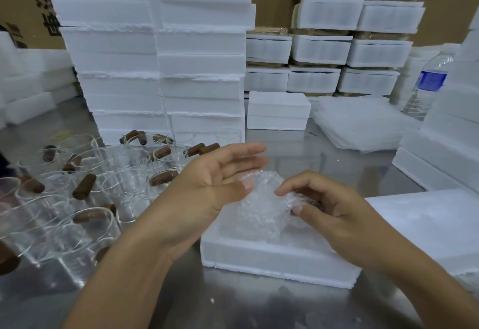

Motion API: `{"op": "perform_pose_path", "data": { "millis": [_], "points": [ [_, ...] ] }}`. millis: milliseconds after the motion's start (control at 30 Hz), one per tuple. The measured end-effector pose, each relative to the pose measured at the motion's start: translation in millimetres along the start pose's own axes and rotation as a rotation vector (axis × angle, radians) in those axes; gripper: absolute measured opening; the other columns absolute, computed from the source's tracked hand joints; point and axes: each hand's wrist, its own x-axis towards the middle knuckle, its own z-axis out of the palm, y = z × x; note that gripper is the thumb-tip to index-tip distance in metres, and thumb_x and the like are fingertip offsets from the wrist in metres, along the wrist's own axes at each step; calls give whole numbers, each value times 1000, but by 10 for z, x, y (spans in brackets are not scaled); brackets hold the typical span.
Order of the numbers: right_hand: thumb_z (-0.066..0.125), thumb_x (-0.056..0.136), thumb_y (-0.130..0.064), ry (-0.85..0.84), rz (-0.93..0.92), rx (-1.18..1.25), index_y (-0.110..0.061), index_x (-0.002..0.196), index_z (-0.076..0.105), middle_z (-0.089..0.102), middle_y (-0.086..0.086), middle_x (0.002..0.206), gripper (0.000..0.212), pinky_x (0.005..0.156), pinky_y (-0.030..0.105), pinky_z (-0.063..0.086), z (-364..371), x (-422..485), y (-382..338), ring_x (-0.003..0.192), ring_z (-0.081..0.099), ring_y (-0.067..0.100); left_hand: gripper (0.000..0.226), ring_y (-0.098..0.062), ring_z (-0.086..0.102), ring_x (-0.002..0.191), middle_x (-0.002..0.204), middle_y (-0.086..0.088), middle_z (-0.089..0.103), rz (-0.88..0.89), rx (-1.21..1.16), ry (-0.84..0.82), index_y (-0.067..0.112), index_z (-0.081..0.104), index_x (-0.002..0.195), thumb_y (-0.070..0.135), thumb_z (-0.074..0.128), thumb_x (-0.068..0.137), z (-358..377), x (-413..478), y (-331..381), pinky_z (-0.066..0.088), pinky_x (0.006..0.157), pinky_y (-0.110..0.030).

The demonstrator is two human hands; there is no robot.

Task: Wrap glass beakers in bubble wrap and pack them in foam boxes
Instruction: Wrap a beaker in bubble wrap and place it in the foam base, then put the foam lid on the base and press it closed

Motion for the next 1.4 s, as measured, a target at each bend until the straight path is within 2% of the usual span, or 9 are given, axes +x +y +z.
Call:
{"op": "perform_pose_path", "data": {
  "millis": [167, 400, 500, 667, 833, 967, 1067, 1200, 1400],
  "points": [
    [59, 89, -6, -31, 105, 39, -37, 95, 67, 65, -16, 94, 33, 72, 11, 46, 36, 16, -15, 80, 66, 8, 45, 0, 62, 106, 111, 6, 70, -15, -15, 27, 25, 62, 115, -9, 55, 86, -14, 40, -50, 48, 81, -9],
    [73, 75, -25, 5, 75, -55, -37, 91, 71, 70, -11, 92, 20, 78, 10, 47, 65, 26, -35, 87, 65, 2, 54, 10, 55, 108, 110, 19, 65, -82, 342, 34, 33, 64, 105, -15, 46, 88, -3, 38, -157, 44, 96, -21],
    [74, 65, -32, 25, 40, -6, -33, 93, 69, 70, -10, 95, 29, 83, 15, 49, 35, 29, -55, 90, 65, 6, 48, 8, 56, 110, 110, 21, 66, -99, 323, -3, 32, 65, 107, -9, 46, 91, -5, 34, -146, 43, 99, -26],
    [67, 66, -29, 384, -14, 291, -24, 89, 71, 73, 1, 90, 24, 76, 15, 52, -216, -87, -158, 83, 69, 13, 26, 5, 61, 102, 104, 14, 71, 26, 149, 174, 27, 65, 106, 8, 52, 94, 4, 62, -74, 46, 86, -15],
    [60, 81, -53, 612, 106, -235, -37, 83, 70, 71, -15, 86, 20, 75, 15, 50, -672, -779, -23, 85, 64, 1, 22, 6, 60, 102, 108, 13, 68, 81, 209, 142, 27, 63, 107, 17, 59, 89, 28, 1, -117, 46, 88, -14],
    [43, 80, -61, 561, 103, -613, -40, 95, 62, 64, -14, 106, 31, 91, 19, 42, -850, -1255, 155, 104, 55, 7, 30, 21, 47, 107, 111, 35, 58, 69, 374, 42, 42, 58, 109, 35, 65, 81, 119, -51, -216, 36, 86, -10],
    [50, 76, -56, 452, 216, -744, -31, 110, 60, 56, -4, 124, 43, 102, 38, 34, -960, -1383, 261, 121, 45, 16, 29, 31, 36, 104, 110, 45, 48, 69, 549, 62, 53, 52, 105, 34, 63, 86, 167, -62, -264, 31, 78, -3],
    [77, 76, -26, 340, 346, -764, -35, 109, 56, 54, -4, 127, 40, 104, 32, 24, -978, -1386, 348, 131, 37, 16, 30, 18, 39, 107, 114, 44, 41, 41, 590, 70, 52, 49, 108, 36, 62, 87, 155, -79, -274, 30, 80, -7],
    [71, 80, -22, 431, 344, -704, -24, 101, 54, 53, -4, 103, 27, 85, 31, 33, -1046, -1334, 292, 107, 49, 24, 52, 4, 40, 114, 121, 25, 45, 59, 625, 200, 38, 36, 130, 39, 62, 86, 218, -133, -320, 28, 87, -15]
  ]
}}
